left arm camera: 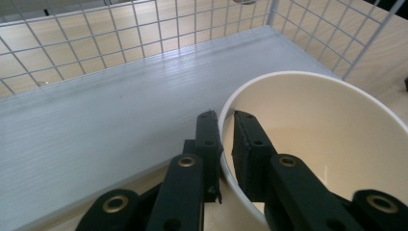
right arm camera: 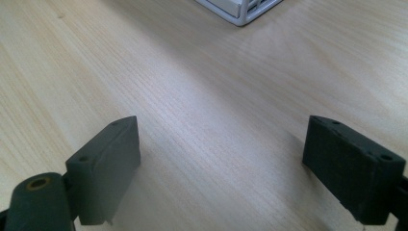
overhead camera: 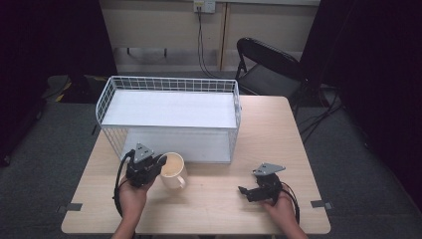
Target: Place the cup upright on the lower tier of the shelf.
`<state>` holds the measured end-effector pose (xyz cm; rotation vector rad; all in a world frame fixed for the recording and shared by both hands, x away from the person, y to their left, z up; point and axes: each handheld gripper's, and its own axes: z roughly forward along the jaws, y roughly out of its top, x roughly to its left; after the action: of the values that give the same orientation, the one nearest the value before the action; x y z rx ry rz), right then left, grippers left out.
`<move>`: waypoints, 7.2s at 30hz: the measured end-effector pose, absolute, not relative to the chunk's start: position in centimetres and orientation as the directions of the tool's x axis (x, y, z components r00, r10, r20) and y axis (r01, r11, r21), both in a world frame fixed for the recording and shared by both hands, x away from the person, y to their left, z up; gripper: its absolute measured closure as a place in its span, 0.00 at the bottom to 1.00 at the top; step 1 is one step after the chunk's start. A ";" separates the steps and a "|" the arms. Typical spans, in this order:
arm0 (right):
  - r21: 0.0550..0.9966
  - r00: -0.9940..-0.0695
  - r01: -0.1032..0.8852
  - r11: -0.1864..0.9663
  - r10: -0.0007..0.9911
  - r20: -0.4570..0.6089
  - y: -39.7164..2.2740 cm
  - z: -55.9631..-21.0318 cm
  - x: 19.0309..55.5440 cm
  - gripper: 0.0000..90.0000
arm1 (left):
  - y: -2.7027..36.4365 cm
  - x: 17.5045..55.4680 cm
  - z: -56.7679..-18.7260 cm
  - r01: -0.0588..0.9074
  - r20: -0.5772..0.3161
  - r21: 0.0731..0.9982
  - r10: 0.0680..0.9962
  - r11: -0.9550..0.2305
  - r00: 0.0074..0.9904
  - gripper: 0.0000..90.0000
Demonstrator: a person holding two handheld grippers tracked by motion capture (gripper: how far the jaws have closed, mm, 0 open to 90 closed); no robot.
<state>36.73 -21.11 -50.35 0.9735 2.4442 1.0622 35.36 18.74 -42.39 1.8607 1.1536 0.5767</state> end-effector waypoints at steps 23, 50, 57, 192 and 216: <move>0.733 -0.725 0.465 0.496 0.689 -0.007 -21.1 -50.4 36.8 0.14 | 17.5 37.6 -42.1 0.498 -0.038 0.847 0.914 -0.185 0.404 0.91; 0.733 -0.725 0.464 0.497 0.688 -0.007 -21.1 -50.4 36.8 0.14 | 17.2 39.4 -42.6 0.489 -0.039 0.864 0.950 -0.124 0.311 0.91; 0.733 -0.725 0.464 0.497 0.688 -0.007 -21.1 -50.4 36.8 0.14 | 16.9 40.0 -42.7 0.489 -0.024 0.863 0.957 -0.126 0.288 0.91; 0.734 -0.724 0.465 0.496 0.689 -0.007 -21.1 -50.4 36.8 0.14 | 15.3 39.2 -44.7 0.474 -0.064 0.875 0.948 -0.096 0.310 0.77; 0.733 -0.724 0.465 0.496 0.689 -0.007 -21.1 -50.4 36.8 0.14 | 15.6 38.6 -44.2 0.468 -0.062 0.872 0.915 -0.144 0.398 0.29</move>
<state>36.80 -21.09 -50.36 0.9730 2.4446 1.0634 38.61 15.65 -44.22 1.7695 1.2074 0.6344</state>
